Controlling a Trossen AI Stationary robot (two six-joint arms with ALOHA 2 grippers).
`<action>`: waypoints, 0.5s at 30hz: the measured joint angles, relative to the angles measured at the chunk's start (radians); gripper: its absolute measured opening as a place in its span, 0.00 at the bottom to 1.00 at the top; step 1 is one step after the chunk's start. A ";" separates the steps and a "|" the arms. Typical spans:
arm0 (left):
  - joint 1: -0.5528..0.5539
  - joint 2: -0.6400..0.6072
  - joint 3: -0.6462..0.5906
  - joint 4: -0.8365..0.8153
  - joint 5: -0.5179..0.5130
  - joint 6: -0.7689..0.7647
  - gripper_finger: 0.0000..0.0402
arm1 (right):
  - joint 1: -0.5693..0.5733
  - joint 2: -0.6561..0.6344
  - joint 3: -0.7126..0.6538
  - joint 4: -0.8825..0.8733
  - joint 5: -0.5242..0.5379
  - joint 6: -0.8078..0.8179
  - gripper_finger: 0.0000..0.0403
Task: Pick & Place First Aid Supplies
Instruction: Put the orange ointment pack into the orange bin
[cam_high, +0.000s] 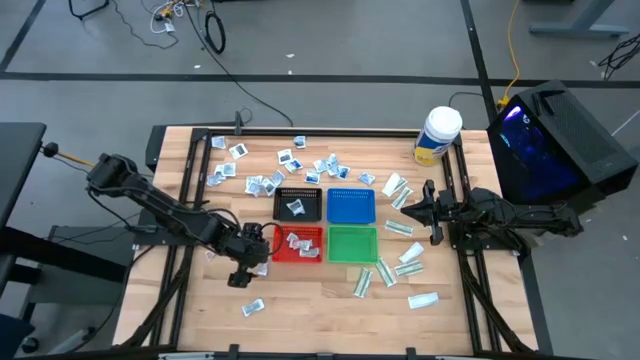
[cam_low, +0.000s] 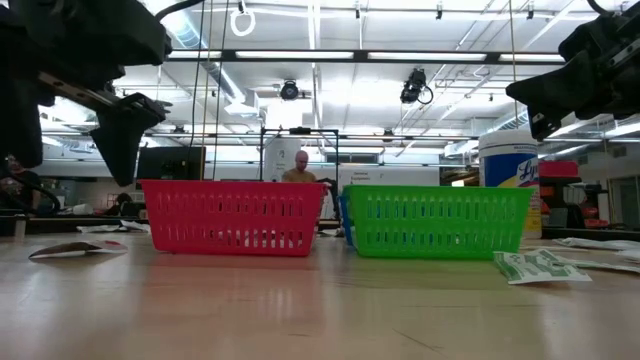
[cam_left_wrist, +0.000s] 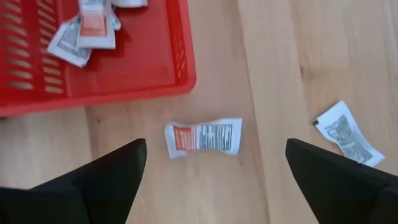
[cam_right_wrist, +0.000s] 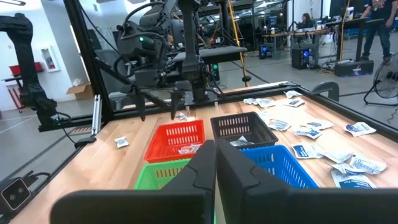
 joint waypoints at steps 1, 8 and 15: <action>0.000 0.006 0.000 0.000 0.004 0.000 0.98 | 0.000 0.000 0.000 0.000 0.000 0.000 0.04; 0.000 0.049 0.000 0.016 0.010 0.020 0.98 | 0.000 0.000 0.000 0.000 0.000 0.000 0.04; 0.001 0.100 0.000 0.033 0.010 0.029 0.98 | 0.000 0.000 0.000 0.000 0.000 0.000 0.04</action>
